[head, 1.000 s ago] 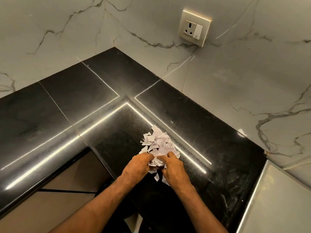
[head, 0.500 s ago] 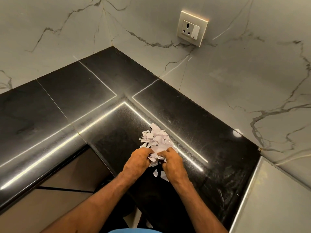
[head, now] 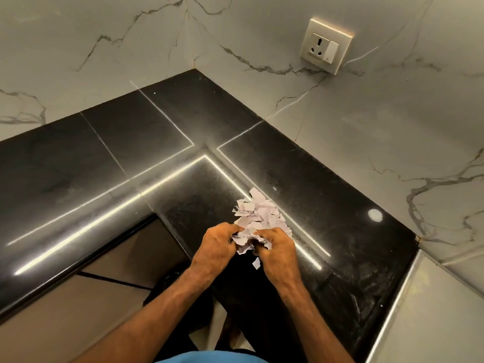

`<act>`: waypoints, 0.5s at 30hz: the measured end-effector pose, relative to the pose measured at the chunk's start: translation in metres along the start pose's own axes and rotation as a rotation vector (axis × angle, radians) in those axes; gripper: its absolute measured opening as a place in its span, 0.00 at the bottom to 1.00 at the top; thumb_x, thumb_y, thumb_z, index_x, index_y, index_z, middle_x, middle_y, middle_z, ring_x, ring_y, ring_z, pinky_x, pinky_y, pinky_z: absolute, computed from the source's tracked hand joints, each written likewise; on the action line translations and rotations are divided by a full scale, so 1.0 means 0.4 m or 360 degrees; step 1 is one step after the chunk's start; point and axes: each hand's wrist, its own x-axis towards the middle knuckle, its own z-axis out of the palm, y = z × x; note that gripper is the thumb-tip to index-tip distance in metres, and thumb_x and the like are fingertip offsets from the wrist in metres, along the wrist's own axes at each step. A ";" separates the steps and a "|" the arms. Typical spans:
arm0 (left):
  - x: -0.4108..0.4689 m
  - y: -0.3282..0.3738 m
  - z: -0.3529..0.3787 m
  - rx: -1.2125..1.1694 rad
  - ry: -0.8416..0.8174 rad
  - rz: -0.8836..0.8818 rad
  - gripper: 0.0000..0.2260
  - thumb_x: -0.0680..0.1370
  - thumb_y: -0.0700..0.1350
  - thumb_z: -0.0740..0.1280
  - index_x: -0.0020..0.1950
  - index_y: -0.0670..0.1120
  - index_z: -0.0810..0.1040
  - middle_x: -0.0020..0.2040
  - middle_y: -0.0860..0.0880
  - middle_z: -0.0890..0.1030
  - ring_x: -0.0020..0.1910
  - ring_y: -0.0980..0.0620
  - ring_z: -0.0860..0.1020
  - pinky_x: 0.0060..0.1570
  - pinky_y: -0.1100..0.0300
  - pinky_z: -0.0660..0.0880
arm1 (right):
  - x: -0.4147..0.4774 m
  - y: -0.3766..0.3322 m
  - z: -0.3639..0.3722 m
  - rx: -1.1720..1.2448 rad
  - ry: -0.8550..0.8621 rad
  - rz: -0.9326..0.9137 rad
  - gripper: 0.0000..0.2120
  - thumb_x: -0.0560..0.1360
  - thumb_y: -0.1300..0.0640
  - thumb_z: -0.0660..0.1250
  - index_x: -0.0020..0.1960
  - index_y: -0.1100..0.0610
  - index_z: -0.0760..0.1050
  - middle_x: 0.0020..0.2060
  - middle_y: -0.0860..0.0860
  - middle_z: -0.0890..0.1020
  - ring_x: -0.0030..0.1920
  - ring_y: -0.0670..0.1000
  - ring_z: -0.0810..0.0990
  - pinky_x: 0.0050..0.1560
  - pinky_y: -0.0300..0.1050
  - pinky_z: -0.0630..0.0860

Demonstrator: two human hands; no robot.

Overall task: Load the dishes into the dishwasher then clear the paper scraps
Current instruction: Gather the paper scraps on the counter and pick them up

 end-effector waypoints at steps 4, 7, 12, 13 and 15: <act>-0.047 -0.066 -0.060 -0.0004 0.0099 -0.0101 0.16 0.74 0.34 0.72 0.61 0.45 0.84 0.51 0.48 0.85 0.50 0.52 0.83 0.54 0.60 0.80 | -0.013 -0.047 0.076 -0.0053 -0.0127 -0.0069 0.12 0.77 0.59 0.76 0.58 0.46 0.86 0.52 0.40 0.80 0.54 0.43 0.80 0.56 0.40 0.81; -0.091 -0.127 -0.109 -0.0011 0.0186 -0.0162 0.15 0.74 0.36 0.73 0.59 0.45 0.85 0.49 0.47 0.85 0.48 0.51 0.83 0.52 0.58 0.80 | -0.023 -0.086 0.144 -0.0057 -0.0239 -0.0135 0.12 0.78 0.57 0.75 0.58 0.45 0.86 0.50 0.40 0.80 0.52 0.43 0.81 0.54 0.39 0.81; -0.179 -0.230 -0.185 0.0006 0.0222 -0.0337 0.14 0.74 0.39 0.75 0.60 0.45 0.85 0.49 0.47 0.85 0.47 0.52 0.81 0.49 0.72 0.72 | -0.064 -0.137 0.269 -0.0094 -0.0429 -0.0208 0.12 0.76 0.58 0.75 0.57 0.46 0.86 0.49 0.42 0.79 0.49 0.43 0.82 0.51 0.42 0.83; -0.199 -0.257 -0.198 0.0006 0.0233 -0.0366 0.14 0.74 0.39 0.74 0.60 0.44 0.85 0.49 0.47 0.85 0.48 0.51 0.82 0.49 0.72 0.72 | -0.079 -0.146 0.297 -0.0106 -0.0474 -0.0217 0.11 0.76 0.58 0.75 0.57 0.46 0.86 0.48 0.42 0.79 0.49 0.42 0.82 0.50 0.40 0.83; -0.247 -0.304 -0.229 0.0022 0.0223 -0.0470 0.15 0.74 0.40 0.74 0.61 0.44 0.85 0.51 0.46 0.85 0.50 0.48 0.82 0.52 0.67 0.73 | -0.113 -0.162 0.359 -0.0169 -0.0554 -0.0236 0.09 0.77 0.56 0.74 0.56 0.47 0.86 0.48 0.42 0.78 0.48 0.41 0.81 0.48 0.33 0.79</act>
